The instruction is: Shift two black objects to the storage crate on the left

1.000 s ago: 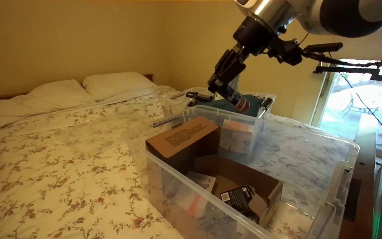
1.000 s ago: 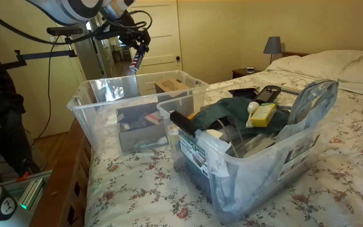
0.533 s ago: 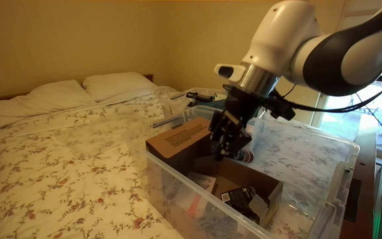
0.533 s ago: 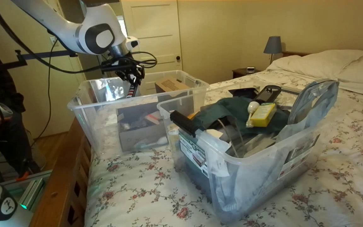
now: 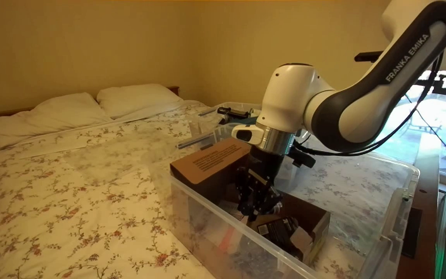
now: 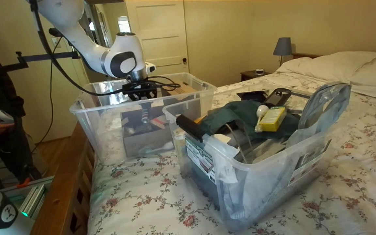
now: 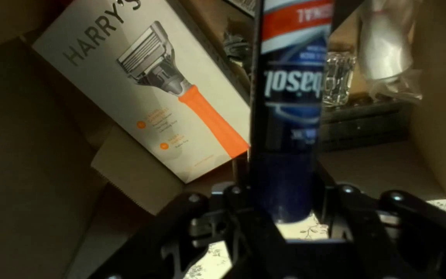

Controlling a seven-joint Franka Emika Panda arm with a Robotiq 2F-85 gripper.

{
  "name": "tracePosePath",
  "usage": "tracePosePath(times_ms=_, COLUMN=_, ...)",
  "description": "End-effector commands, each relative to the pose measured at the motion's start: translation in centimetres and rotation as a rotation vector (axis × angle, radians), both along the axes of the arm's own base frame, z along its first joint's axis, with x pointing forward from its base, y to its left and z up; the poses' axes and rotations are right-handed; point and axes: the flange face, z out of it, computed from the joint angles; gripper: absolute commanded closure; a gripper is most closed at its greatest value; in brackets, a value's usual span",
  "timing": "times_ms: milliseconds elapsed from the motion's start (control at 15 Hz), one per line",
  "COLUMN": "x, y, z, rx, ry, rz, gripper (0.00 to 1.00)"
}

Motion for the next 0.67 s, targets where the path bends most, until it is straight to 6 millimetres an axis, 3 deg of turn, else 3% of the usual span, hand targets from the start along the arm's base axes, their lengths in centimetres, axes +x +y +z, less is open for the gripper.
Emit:
tracePosePath(times_ms=0, x=2.2, y=0.5, z=-0.2, rx=-0.015, ry=-0.036, rz=0.055, gripper=0.30)
tracePosePath(times_ms=133, x=3.0, y=-0.1, z=0.9, rx=-0.033, ry=-0.051, rz=0.019, gripper=0.15)
tracePosePath(times_ms=267, x=2.8, y=-1.6, z=4.5, rx=-0.026, ry=-0.058, rz=-0.059, gripper=0.02)
tracePosePath(times_ms=400, x=2.7, y=-3.4, z=8.0, rx=0.008, ry=-0.050, rz=-0.105, gripper=0.00)
tracePosePath(times_ms=600, x=4.5, y=-6.9, z=13.8, rx=0.123, ry=-0.097, rz=-0.275, gripper=0.00)
